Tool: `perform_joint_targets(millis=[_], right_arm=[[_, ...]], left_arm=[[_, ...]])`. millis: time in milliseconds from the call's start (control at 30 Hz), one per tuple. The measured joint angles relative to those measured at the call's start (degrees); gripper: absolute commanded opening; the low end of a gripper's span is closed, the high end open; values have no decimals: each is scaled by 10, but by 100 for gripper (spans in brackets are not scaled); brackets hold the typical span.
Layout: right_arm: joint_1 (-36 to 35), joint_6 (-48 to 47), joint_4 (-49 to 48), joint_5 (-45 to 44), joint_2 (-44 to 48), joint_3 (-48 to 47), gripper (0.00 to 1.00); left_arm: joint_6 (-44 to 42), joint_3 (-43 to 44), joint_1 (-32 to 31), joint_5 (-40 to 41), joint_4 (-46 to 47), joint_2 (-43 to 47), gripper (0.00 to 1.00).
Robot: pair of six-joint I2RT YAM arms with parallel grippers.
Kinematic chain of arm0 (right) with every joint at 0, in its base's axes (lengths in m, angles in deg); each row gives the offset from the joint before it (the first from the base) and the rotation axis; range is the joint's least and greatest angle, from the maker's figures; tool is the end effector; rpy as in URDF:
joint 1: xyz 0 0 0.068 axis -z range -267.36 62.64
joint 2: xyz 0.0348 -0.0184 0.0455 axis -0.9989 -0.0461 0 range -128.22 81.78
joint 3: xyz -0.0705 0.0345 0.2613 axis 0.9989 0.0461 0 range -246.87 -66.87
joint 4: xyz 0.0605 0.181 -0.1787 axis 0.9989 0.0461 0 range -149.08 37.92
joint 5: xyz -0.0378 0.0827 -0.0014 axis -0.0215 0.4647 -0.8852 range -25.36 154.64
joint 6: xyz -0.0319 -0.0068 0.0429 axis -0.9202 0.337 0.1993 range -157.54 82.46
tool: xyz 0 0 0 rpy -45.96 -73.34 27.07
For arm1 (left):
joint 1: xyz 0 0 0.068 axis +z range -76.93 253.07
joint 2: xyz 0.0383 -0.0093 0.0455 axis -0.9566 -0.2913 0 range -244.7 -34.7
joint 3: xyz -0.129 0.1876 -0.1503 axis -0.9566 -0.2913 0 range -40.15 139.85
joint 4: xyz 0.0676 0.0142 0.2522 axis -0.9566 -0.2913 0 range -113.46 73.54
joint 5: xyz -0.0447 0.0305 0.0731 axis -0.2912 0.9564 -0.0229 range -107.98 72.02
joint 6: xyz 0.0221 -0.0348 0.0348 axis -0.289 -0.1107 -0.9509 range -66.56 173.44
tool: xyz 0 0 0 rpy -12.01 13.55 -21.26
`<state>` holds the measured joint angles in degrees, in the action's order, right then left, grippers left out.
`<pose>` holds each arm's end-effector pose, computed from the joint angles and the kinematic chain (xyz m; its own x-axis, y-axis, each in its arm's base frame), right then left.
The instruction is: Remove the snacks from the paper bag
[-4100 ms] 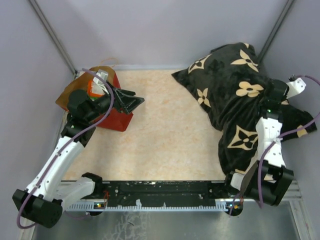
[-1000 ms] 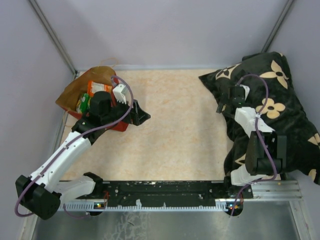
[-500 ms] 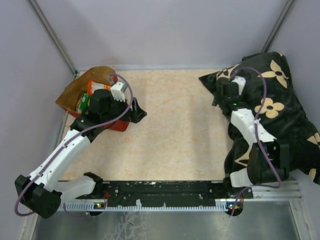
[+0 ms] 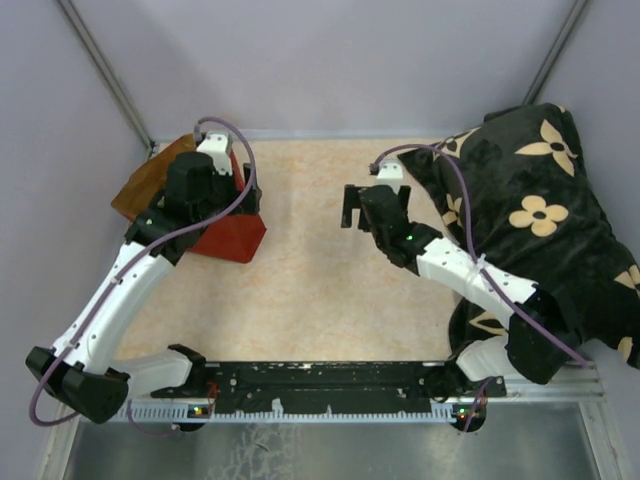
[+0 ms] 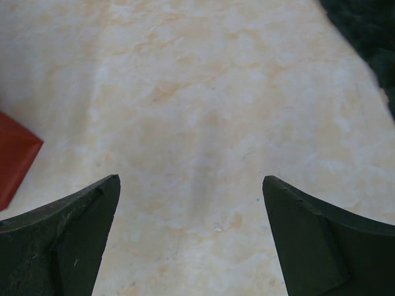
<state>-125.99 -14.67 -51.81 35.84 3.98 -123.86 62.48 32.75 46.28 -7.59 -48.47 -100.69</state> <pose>0.2509 0.1785 0.2911 -0.4223 0.0985 -0.9011 -0.0552 0.9894 0.1341 0.2238 -0.1057 0.3974 -0.4207 0.0393 -0.9063 0.2341 0.9699 -0.0666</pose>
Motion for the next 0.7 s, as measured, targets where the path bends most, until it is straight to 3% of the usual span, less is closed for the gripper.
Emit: perform_joint_targets(millis=[167, 333, 433, 567, 700], right_arm=[[-48, 19, -4, -1, 0, 14, 99], [-52, 39, -1, 0, 17, 64, 99], [-52, 47, 2, 0, 43, 95, 99], [-52, 48, 9, -1, 76, 105, 99], [-52, 42, 8, -2, 106, 109, 99]], left_arm=[[-38, 42, 11, 65, -11, -44, 94], [-66, 84, 33, 119, -24, -130, 84], [-77, 91, 58, 123, -41, -177, 73], [-76, 116, 88, 110, -72, -230, 46], [-72, 141, 91, 53, -94, -249, 30]])
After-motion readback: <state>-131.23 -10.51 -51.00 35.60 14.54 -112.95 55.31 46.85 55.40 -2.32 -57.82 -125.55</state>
